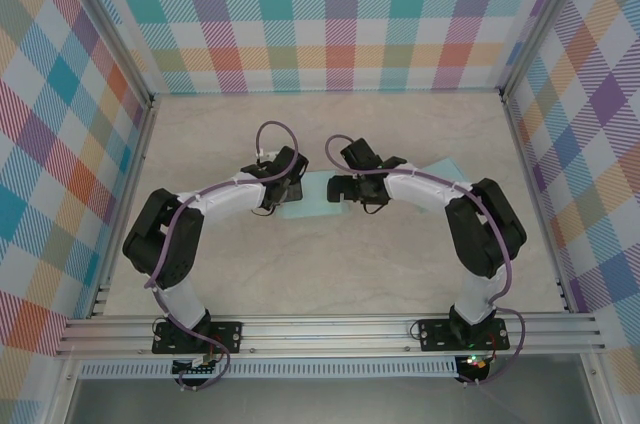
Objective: Fold the paper box
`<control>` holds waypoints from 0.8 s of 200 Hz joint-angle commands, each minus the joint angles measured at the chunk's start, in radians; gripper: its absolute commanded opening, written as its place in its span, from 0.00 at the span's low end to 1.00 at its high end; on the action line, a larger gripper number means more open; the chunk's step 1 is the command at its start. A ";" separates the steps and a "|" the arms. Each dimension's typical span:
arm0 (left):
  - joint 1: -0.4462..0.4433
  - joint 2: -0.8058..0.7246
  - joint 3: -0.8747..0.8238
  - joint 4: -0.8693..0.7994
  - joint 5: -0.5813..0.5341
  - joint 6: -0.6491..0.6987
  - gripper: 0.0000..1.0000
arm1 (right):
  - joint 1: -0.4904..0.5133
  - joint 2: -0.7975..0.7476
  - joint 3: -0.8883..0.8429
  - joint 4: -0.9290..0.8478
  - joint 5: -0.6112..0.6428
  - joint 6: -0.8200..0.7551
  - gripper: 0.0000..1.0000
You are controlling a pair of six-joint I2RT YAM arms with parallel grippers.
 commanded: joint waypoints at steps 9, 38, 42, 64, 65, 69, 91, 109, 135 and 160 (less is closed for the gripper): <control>0.008 0.028 -0.033 -0.019 -0.006 -0.013 1.00 | -0.007 0.025 -0.036 -0.001 -0.005 0.025 1.00; 0.008 0.041 -0.048 -0.013 -0.004 -0.022 1.00 | -0.007 0.049 -0.046 -0.002 -0.008 0.028 1.00; 0.008 0.044 -0.049 -0.012 -0.002 -0.025 1.00 | -0.006 0.052 -0.046 -0.001 -0.009 0.029 1.00; 0.008 0.051 -0.059 0.000 0.014 -0.029 1.00 | -0.007 0.063 -0.049 -0.001 -0.014 0.031 1.00; 0.008 0.051 -0.059 0.001 0.014 -0.030 1.00 | -0.005 0.063 -0.049 0.000 -0.015 0.032 1.00; 0.008 0.052 -0.061 0.004 0.018 -0.029 1.00 | -0.006 0.065 -0.050 0.001 -0.015 0.033 1.00; 0.008 0.052 -0.069 0.017 0.036 -0.027 0.97 | -0.007 0.069 -0.057 0.001 -0.018 0.034 0.98; 0.008 0.049 -0.072 0.022 0.049 -0.025 0.96 | -0.006 0.069 -0.067 0.001 -0.020 0.036 0.97; 0.006 0.042 -0.076 0.033 0.076 -0.010 0.96 | -0.005 0.058 -0.077 -0.008 -0.028 0.036 0.96; -0.001 0.040 -0.082 0.050 0.139 -0.010 0.94 | -0.002 0.033 -0.101 -0.007 -0.041 0.041 0.95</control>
